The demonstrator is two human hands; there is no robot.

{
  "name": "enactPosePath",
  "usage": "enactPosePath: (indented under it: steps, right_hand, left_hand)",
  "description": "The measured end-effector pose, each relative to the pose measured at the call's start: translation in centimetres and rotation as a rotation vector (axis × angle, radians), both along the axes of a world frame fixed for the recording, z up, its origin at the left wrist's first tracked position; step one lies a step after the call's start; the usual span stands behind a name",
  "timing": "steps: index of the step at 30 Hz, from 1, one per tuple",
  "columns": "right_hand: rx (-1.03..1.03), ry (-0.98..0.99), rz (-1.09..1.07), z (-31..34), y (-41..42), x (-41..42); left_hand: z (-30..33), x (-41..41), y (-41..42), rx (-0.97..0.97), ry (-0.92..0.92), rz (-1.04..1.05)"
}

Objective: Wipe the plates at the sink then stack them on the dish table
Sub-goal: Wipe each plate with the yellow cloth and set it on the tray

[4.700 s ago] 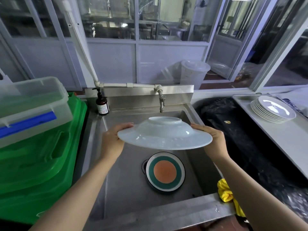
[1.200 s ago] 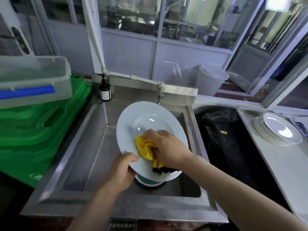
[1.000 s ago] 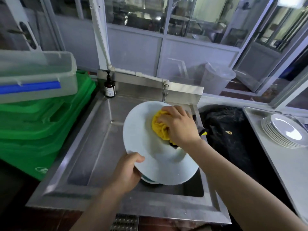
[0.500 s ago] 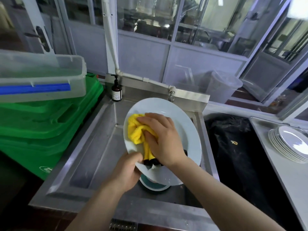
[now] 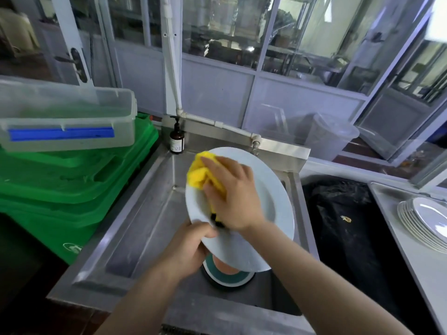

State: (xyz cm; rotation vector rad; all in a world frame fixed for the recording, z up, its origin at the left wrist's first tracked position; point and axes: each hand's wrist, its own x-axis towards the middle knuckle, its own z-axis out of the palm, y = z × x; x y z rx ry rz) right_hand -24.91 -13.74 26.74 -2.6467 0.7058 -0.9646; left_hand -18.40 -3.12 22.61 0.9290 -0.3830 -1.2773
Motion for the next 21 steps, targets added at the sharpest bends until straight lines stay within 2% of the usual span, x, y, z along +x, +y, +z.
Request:
enactPosePath:
  steps: [5,8,12,17,21]
  right_hand:
    - [-0.109,0.007,0.145,0.4,-1.0,0.0]
    - [-0.11,0.018,-0.005,0.8,-4.1,-0.2]
    - [-0.004,0.06,-0.202,0.7,-8.2,-1.2]
    - [0.069,0.186,-0.259,0.4,-10.8,-2.7]
    - [0.122,0.294,-0.248,0.5,-11.2,-4.5]
  left_hand:
    - [0.2,0.5,0.2,0.016,-0.029,-0.001]
    - [0.4,0.7,0.3,0.009,-0.047,-0.047]
    - [-0.1,1.2,0.6,0.006,-0.065,-0.033]
    - [-0.8,1.7,0.7,-0.068,0.03,0.04]
    - [-0.9,2.3,0.7,-0.105,0.014,0.117]
